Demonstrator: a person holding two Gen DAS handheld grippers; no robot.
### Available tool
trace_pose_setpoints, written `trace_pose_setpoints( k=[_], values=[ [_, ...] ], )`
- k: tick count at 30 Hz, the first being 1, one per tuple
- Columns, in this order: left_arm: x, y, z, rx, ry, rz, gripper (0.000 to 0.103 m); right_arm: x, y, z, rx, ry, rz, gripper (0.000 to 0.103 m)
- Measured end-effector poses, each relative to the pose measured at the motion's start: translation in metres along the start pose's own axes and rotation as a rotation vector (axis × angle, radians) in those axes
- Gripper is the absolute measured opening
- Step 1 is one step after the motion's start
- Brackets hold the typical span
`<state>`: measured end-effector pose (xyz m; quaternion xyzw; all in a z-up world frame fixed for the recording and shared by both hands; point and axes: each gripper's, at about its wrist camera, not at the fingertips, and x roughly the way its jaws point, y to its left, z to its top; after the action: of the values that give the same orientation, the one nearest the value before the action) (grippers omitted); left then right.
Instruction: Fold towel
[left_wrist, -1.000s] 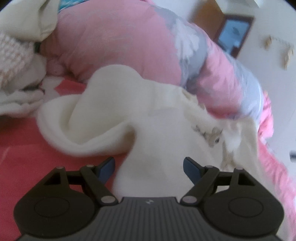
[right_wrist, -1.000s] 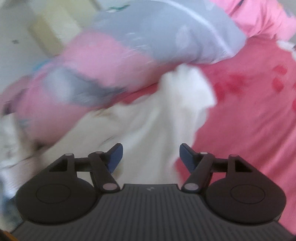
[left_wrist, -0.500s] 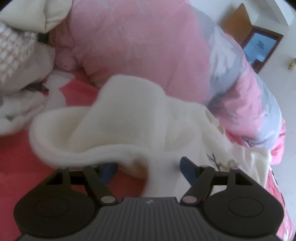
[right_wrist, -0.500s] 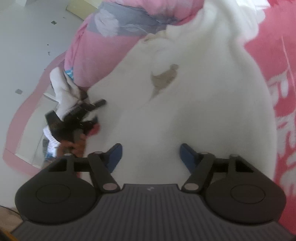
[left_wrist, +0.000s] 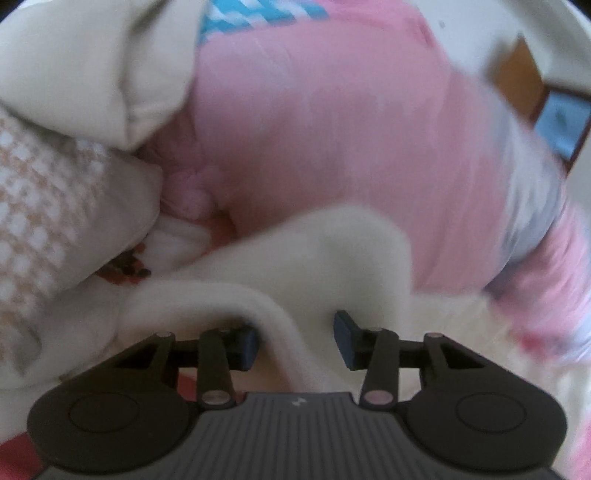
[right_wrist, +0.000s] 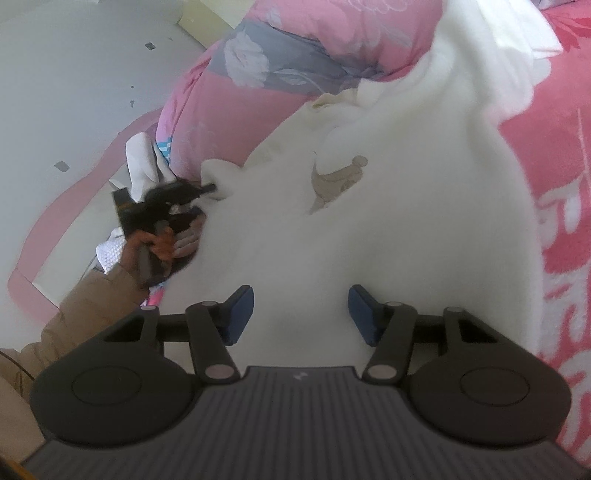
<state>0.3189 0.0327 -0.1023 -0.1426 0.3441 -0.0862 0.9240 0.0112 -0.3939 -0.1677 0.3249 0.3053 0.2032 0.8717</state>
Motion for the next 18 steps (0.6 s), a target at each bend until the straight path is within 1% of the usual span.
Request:
trace_pose_setpoints(
  k=[2,4,6,8,11,14,18],
  values=[
    [-0.009,-0.001,-0.003,-0.001,0.01,-0.002,0.054,0.001,-0.001,0.0,-0.001,-0.001,0.005,0.057],
    [-0.018,-0.002,-0.006,-0.003,0.019,-0.007,0.071,0.003,0.0,0.001,-0.006,-0.001,0.006,0.057],
    [-0.038,-0.006,-0.011,0.029,0.026,-0.012,0.08,0.003,0.001,0.001,-0.013,0.0,0.007,0.058],
    [-0.063,-0.008,-0.016,0.093,0.031,-0.015,0.082,0.005,0.002,0.001,-0.017,0.0,0.005,0.058],
    [-0.103,-0.012,-0.029,0.149,0.045,-0.027,0.087,0.005,0.002,0.001,-0.026,0.0,0.002,0.058],
    [-0.143,-0.014,-0.049,0.175,0.061,-0.038,0.087,0.005,0.003,0.0,-0.032,-0.001,-0.001,0.058],
    [-0.191,-0.005,-0.08,0.18,0.103,-0.047,0.088,0.004,0.004,-0.002,-0.045,-0.004,-0.008,0.058]
  ],
)
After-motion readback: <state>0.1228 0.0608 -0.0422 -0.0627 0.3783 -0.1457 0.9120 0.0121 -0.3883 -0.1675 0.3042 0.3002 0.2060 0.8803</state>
